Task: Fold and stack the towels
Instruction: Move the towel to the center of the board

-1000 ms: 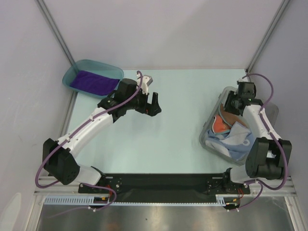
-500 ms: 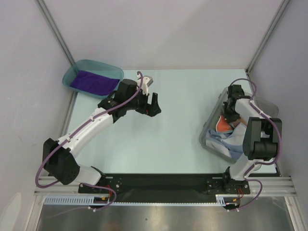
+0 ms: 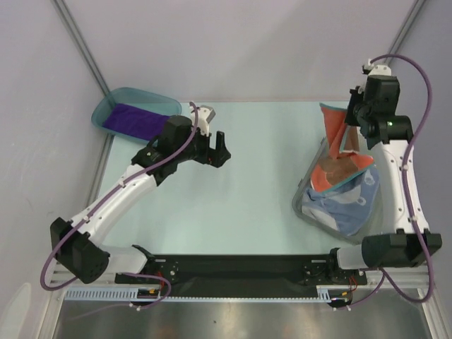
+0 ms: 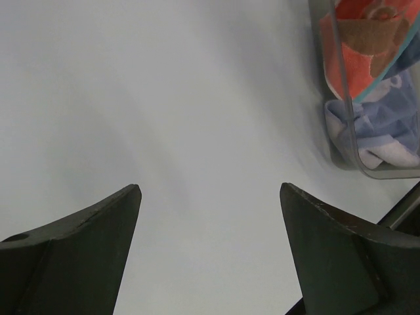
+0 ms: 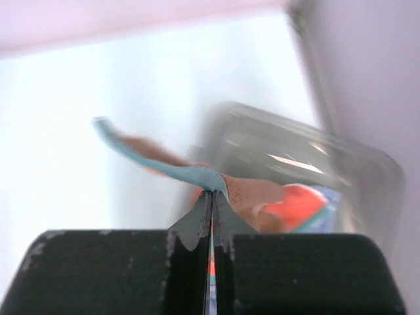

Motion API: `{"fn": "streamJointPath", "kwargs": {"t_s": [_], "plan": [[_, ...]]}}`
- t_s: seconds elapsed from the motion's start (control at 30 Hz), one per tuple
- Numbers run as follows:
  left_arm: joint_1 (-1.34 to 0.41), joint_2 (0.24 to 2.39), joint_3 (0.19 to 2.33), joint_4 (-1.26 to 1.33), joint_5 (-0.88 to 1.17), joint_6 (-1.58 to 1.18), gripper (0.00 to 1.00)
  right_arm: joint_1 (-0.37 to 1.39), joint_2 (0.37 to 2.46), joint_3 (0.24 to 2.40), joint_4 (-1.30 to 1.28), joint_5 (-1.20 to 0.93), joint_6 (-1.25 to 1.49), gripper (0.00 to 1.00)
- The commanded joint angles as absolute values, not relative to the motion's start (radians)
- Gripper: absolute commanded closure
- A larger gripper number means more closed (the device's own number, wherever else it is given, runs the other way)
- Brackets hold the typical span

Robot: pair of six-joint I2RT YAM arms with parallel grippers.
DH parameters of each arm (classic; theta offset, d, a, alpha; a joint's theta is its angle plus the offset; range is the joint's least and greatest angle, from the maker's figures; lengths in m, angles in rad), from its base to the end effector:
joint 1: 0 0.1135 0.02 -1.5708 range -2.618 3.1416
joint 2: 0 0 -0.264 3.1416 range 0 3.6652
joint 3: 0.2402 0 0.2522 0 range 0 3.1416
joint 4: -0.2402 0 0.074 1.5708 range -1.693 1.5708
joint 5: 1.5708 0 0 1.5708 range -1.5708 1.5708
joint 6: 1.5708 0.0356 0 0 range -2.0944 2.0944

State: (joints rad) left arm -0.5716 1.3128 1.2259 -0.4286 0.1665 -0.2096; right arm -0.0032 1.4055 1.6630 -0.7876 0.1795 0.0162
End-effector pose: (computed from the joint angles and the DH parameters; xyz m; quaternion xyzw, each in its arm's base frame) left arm 0.2464 -0.1655 0.3535 0.1962 0.8394 -0.2575 0.4366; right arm 0.2922 -0.0073 0.4392 0.0529 0.8637 -0.0745 0.4957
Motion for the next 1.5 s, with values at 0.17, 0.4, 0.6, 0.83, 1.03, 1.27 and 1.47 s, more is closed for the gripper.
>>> {"fn": "streamJointPath", "kwargs": {"t_s": [0.17,0.4,0.6,0.83,1.03,1.27,1.47], "plan": [[-0.574,1.158,1.250,-0.416,0.037,-0.236,0.06,0.179,1.192,1.773,-0.390,-0.320,0.336,1.00],[-0.572,1.037,1.266,-0.475,0.015,-0.273,0.05,0.417,1.215,1.732,-0.283,-0.442,0.376,1.00],[-0.569,0.970,1.183,-0.571,-0.075,-0.294,0.05,0.544,1.209,1.363,-0.189,-0.318,0.408,1.00],[-0.483,0.945,0.956,-0.479,0.041,-0.373,0.05,0.494,1.478,1.268,-0.248,-0.368,0.397,1.00],[-0.318,1.161,0.893,-0.260,0.284,-0.459,0.08,0.390,1.886,1.425,-0.301,-0.536,0.365,0.99],[-0.316,1.488,1.064,-0.057,0.327,-0.367,0.09,0.316,2.063,1.660,-0.414,-0.549,0.348,0.51],[-0.288,1.757,1.265,-0.104,0.357,-0.282,0.10,0.305,1.921,1.553,-0.483,-0.411,0.348,0.45]]}}
